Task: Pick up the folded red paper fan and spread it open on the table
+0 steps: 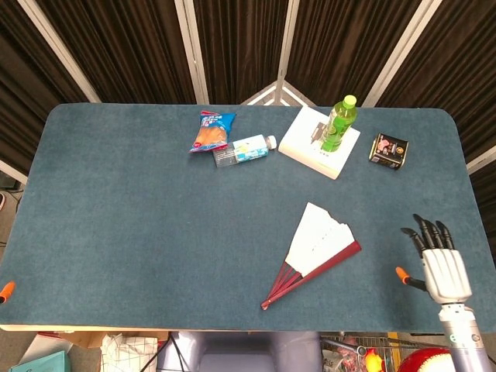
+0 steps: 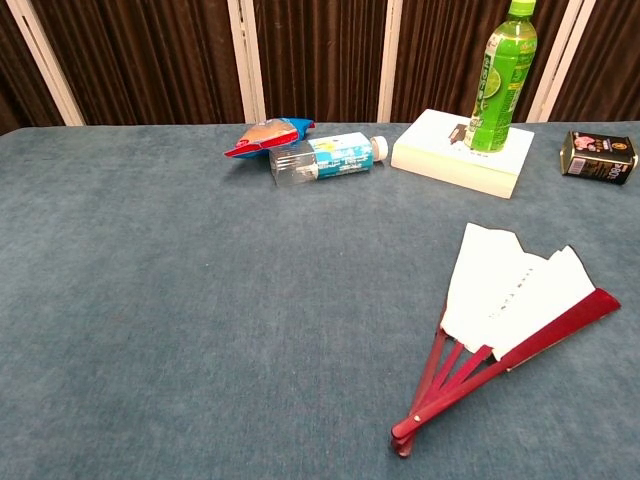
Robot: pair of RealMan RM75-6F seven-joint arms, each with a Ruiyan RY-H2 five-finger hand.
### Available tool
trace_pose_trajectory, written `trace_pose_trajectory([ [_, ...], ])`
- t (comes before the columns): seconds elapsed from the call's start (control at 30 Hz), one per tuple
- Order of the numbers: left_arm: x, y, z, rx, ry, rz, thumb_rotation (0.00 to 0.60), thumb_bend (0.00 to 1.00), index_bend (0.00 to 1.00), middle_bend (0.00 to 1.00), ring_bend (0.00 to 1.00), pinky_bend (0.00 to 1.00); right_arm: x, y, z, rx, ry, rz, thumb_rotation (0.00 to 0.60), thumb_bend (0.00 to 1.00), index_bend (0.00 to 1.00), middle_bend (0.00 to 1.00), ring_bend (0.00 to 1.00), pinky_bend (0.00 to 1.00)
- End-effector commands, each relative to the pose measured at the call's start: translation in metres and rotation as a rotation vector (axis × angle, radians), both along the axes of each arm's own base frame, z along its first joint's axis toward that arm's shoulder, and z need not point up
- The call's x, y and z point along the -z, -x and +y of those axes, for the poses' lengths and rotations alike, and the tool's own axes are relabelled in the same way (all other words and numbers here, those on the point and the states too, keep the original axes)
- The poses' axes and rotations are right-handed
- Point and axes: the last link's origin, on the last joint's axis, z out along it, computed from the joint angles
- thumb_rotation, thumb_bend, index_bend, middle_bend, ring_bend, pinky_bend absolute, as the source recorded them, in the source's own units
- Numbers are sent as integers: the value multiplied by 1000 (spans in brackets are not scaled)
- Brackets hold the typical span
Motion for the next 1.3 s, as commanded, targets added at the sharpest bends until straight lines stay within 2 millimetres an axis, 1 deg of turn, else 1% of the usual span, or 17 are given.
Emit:
trace_pose_trajectory([
  [0.03, -4, -4, -2, 42, -29, -13, 600, 87, 62, 0, 0, 0, 16, -8, 5, -51, -56, -8, 600, 214, 250, 70, 88, 0],
  [0.13, -5, -4, -3, 61, -41, -26, 600, 87, 62, 0, 0, 0, 27, -10, 12, -94, -72, -14, 600, 215, 268, 71, 88, 0],
  [0.3, -2, -3, -3, 58, -24, -21, 600, 87, 62, 0, 0, 0, 44, -8, 23, -164, -74, 37, 600, 215, 306, 71, 88, 0],
  [0.6, -1, -2, -1, 44, -24, -14, 600, 87, 61, 0, 0, 0, 76, -6, 29, -194, -127, 64, 600, 214, 315, 71, 88, 0],
  [0.8, 2, -2, 0, 36, -15, -4, 600, 87, 62, 0, 0, 0, 94, -6, 26, -243, -140, 116, 600, 215, 315, 71, 88, 0],
  [1.0, 2, 0, 1, 14, -27, 8, 600, 88, 62, 0, 0, 0, 106, -10, 18, -274, -151, 134, 600, 215, 324, 71, 88, 0],
  [1.3, 3, 0, 2, 10, -30, 18, 600, 87, 62, 0, 0, 0, 124, -9, 7, -279, -193, 144, 600, 214, 356, 70, 88, 11],
])
